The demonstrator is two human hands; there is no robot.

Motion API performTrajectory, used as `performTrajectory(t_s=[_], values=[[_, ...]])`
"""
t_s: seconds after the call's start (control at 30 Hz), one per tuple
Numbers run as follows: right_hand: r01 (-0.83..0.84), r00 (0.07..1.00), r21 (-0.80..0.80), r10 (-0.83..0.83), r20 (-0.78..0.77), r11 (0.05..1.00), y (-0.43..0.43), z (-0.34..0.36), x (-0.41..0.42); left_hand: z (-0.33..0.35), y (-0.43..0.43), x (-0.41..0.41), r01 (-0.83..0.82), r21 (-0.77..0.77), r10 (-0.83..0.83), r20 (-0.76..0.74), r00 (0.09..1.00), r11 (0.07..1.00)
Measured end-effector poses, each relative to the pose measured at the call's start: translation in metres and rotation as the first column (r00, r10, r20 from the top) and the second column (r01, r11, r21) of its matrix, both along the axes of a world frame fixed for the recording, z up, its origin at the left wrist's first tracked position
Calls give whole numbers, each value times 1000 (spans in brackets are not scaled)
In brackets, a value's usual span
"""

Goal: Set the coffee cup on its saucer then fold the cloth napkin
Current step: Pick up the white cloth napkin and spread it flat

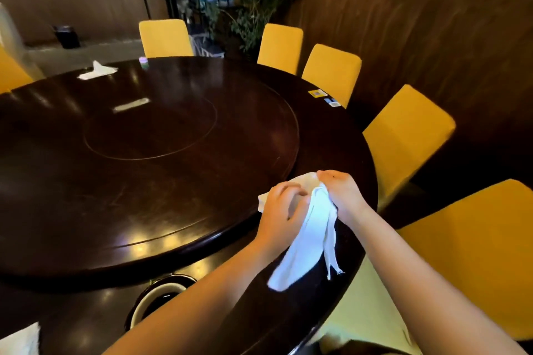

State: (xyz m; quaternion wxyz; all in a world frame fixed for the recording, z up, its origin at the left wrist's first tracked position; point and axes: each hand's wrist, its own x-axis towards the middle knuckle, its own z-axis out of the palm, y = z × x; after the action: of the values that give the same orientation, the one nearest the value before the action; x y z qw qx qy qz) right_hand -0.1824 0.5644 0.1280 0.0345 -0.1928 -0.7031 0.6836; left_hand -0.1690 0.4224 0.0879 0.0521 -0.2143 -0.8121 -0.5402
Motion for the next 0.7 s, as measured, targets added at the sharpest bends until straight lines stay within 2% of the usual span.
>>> performTrajectory(t_s=[0.1, 0.17, 0.27, 0.37, 0.43, 0.5, 0.6, 0.7], values=[[11, 1000, -50, -11, 0, 999, 0, 19, -15, 21, 6, 4, -25, 84, 22, 41, 999, 996], [22, 1000, -49, -21, 3, 999, 1, 31, -26, 36, 10, 1, -35, 57, 34, 21, 999, 998], [-68, 997, 183, 62, 41, 981, 9, 46, -36, 55, 10, -4, -42, 30, 41, 51, 998, 999], [-150, 986, 343, 165, -16, 927, 22, 57, -41, 74, 7, -13, -5, 66, -4, 130, 991, 998], [-194, 962, 476, 261, -79, 858, 32, 67, -37, 87, 6, -20, 7, 117, -34, 226, 974, 993], [-299, 903, 524, 414, -116, 798, 39, 80, -31, 98, 5, -29, 16, 116, -45, 254, 966, 993], [-469, 773, 588, 628, -87, 659, 44, 91, -26, 109, 1, -46, 13, 52, -23, 198, 980, 999], [-457, 729, 755, 685, 14, 471, 52, 102, -31, 125, 3, -57, -9, -23, 11, 113, 993, 1000]])
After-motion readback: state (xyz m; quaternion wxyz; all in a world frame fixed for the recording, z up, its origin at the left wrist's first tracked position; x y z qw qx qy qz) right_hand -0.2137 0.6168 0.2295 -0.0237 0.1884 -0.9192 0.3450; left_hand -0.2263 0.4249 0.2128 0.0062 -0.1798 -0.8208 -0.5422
